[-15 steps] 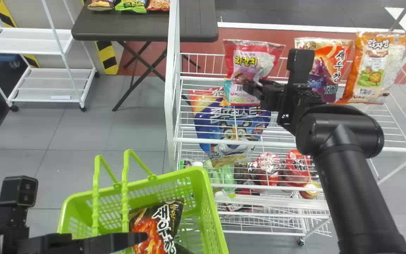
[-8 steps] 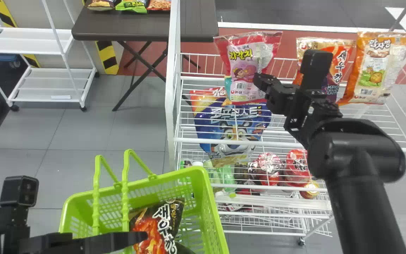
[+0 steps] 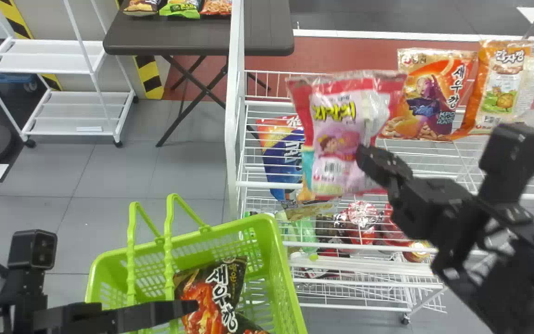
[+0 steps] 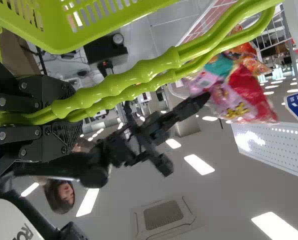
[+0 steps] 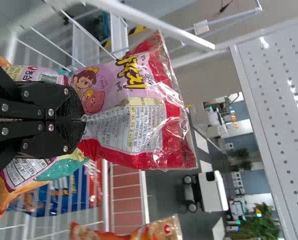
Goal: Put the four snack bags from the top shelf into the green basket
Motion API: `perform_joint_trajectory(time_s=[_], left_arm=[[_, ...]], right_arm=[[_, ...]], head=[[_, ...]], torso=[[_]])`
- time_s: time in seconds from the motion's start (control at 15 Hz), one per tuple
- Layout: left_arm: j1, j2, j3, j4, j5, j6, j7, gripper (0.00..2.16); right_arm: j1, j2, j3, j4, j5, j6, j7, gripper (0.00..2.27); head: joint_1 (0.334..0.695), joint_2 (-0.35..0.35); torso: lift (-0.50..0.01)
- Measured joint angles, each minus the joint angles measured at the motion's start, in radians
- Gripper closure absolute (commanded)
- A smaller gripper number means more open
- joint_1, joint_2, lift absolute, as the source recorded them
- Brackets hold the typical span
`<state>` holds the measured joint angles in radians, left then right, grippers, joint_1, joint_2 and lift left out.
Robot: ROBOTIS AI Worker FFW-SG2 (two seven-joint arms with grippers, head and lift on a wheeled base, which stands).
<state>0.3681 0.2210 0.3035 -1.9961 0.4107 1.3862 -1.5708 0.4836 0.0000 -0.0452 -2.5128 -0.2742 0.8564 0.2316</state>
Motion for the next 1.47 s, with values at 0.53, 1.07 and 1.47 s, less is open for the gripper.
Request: perform_joint_trajectory(time_s=[0.53, 1.07, 1.47], left_arm=[[0.007, -0.008, -0.001, -0.001, 0.0, 0.0, 0.0, 2.15], [0.009, -0.009, 0.002, -0.004, 0.008, 0.0, 0.0, 2.15], [0.017, -0.007, 0.005, -0.004, 0.014, 0.0, 0.0, 2.15]], right_arm=[[0.074, -0.013, 0.28, 0.031, -0.06, 0.163, -0.005, 2.26], [-0.109, -0.029, 0.501, 0.312, -0.039, 0.314, -0.069, 1.69], [-0.177, -0.042, 0.504, 0.339, -0.034, 0.46, -0.027, 0.01]], head=[[0.695, 0.322], [0.695, 0.35], [0.695, 0.35]], torso=[[0.0], [0.0], [0.0]])
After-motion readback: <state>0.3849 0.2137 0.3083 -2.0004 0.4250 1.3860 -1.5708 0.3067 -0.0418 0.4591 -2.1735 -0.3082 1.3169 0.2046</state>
